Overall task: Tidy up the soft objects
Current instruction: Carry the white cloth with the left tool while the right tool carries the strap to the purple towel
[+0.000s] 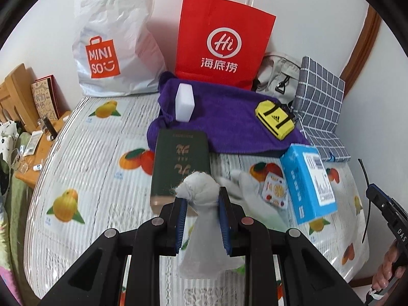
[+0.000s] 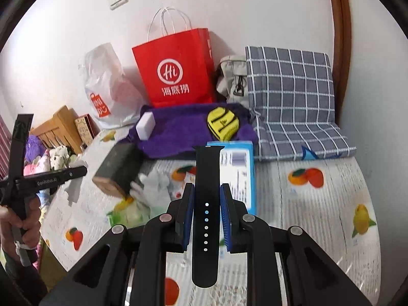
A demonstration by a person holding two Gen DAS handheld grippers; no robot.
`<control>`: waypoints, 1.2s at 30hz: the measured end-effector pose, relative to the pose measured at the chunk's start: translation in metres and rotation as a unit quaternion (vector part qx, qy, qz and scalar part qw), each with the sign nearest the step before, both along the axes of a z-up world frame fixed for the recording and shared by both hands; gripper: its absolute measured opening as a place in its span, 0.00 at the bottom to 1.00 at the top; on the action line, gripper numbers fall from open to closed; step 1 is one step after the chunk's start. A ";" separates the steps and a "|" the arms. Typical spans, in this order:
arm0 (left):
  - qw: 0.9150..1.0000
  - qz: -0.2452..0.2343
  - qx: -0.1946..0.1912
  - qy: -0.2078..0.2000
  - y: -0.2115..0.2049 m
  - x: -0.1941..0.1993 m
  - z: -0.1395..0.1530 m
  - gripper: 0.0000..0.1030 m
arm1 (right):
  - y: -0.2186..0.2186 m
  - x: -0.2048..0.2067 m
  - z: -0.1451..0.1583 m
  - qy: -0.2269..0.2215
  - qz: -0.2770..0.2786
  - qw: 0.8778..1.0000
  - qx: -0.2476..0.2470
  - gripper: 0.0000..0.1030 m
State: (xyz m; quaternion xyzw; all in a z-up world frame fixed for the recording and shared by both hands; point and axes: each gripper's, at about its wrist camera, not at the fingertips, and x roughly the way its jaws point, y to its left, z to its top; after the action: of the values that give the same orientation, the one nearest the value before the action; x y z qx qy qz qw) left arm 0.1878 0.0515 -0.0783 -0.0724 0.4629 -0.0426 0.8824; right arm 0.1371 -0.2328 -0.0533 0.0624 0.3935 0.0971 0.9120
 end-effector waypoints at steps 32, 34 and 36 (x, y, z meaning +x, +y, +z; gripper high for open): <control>1.000 -0.004 -0.012 0.002 -0.017 0.157 0.000 0.22 | 0.019 0.181 -0.008 0.004 0.028 0.999 0.015 0.20; 1.000 -0.002 -0.006 0.002 -0.017 0.165 -0.002 0.22 | 0.019 0.190 -0.013 0.008 0.031 0.999 0.014 0.20; 1.000 0.001 -0.003 -0.001 -0.016 0.174 -0.004 0.22 | 0.016 0.202 -0.020 0.014 0.029 0.999 0.019 0.20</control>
State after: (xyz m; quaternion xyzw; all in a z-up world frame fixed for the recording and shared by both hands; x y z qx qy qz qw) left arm 0.3620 0.0357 -0.0826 -0.0756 0.4621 -0.0431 0.8826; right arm 0.3387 -0.2163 -0.0729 0.0695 0.4062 0.1305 0.9018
